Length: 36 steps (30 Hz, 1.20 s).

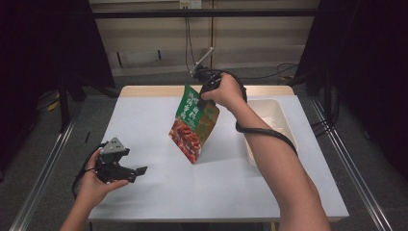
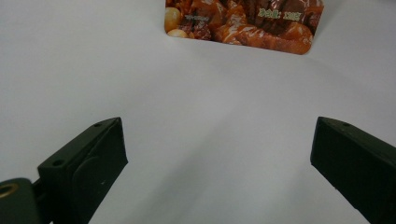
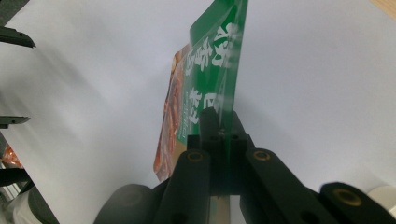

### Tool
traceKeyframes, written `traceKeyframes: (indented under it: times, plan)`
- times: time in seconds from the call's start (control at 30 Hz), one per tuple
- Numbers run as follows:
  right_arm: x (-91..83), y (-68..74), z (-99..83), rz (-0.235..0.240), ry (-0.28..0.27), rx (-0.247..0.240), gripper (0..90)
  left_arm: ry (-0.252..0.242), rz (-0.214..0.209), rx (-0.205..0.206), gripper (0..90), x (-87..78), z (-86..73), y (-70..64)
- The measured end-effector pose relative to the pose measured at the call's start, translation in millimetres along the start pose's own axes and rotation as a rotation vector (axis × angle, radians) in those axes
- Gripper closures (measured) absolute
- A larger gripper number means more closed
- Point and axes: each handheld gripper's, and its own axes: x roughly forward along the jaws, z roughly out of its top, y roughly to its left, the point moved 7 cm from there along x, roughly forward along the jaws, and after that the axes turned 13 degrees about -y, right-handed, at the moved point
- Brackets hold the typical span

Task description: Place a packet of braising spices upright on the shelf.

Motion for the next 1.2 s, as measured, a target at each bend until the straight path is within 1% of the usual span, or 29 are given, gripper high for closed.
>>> traceKeyframes:
  times: [0.03, 0.07, 0.13, 0.27, 0.3, 0.33, 0.37, 0.47, 0.53, 0.67, 0.77, 0.87, 0.97, 1.0, 1.1, 1.13, 1.2]
  plan:
    - [-0.6, 1.4, 0.7, 0.008, 0.0, -0.001, 90.0, 0.0, -0.003, 0.009, 3.3, -0.5, 0.2, 0.8]
    - [-1.5, 1.5, 0.9, 0.005, 0.006, -0.007, 90.0, 0.001, -0.001, 0.009, 3.3, -0.8, 0.4, 0.9]
    - [-2.4, 2.6, 1.5, 0.016, 0.009, -0.01, 90.0, -0.001, 0.0, 0.009, 3.3, -1.0, 0.5, 1.2]
    - [-5.6, 4.3, 2.9, 0.022, 0.018, -0.02, 90.0, 0.002, -0.002, 0.013, 3.3, -1.0, 0.4, 1.0]
    - [-8.3, 6.7, 4.4, 0.031, 0.025, -0.026, 90.0, 0.002, -0.005, 0.007, 3.3, -0.6, 0.3, -0.1]
    - [-8.3, 6.7, 4.4, 0.031, 0.025, -0.026, 90.0, 0.002, -0.008, 0.009, 3.3, -0.4, 0.3, -0.3]
    - [-11.2, 8.6, 5.9, 0.034, 0.032, -0.032, 90.0, -0.005, -0.006, 0.001, 3.3, 0.6, 0.4, -1.1]
    - [-13.5, 9.5, 6.8, 0.032, 0.036, -0.035, 90.0, -0.005, -0.007, 0.001, 3.3, 0.9, 0.4, -1.4]
    - [-15.8, 10.3, 6.8, 0.039, 0.044, -0.047, 90.0, -0.007, -0.007, 0.0, 3.3, 0.3, 0.8, -1.2]
    - [-21.0, 11.5, 6.5, 0.033, 0.06, -0.071, 90.0, -0.005, -0.009, 0.004, 3.3, -0.3, 1.2, -0.6]
    - [-24.9, 11.4, 6.2, 0.03, 0.07, -0.074, 90.0, -0.004, -0.006, 0.005, 3.3, -0.1, 1.2, -0.3]
    - [-30.0, 8.6, 5.9, 0.015, 0.08, -0.094, 90.0, -0.006, -0.007, 0.005, 3.3, -0.1, 1.4, -0.2]
    - [-32.8, 6.8, 5.8, 0.011, 0.082, -0.095, 90.0, -0.008, -0.008, -0.006, 3.3, -0.3, 1.1, -0.6]
    - [-34.1, 5.9, 5.5, 0.004, 0.081, -0.097, 90.0, -0.003, -0.011, 0.002, 3.3, -0.8, 0.7, 0.0]
    - [-38.2, 4.6, 4.9, 0.011, 0.082, -0.105, 90.0, -0.004, -0.008, 0.006, 3.3, -0.6, 0.5, 1.6]
    - [-41.8, 1.7, 4.3, 0.002, 0.087, -0.104, 90.0, -0.004, -0.009, 0.001, 3.3, -0.3, 0.3, 1.1]
    - [-43.3, 1.0, 4.3, 0.001, 0.083, -0.102, 90.0, -0.007, -0.017, -0.003, 3.3, 0.3, 0.1, 0.2]
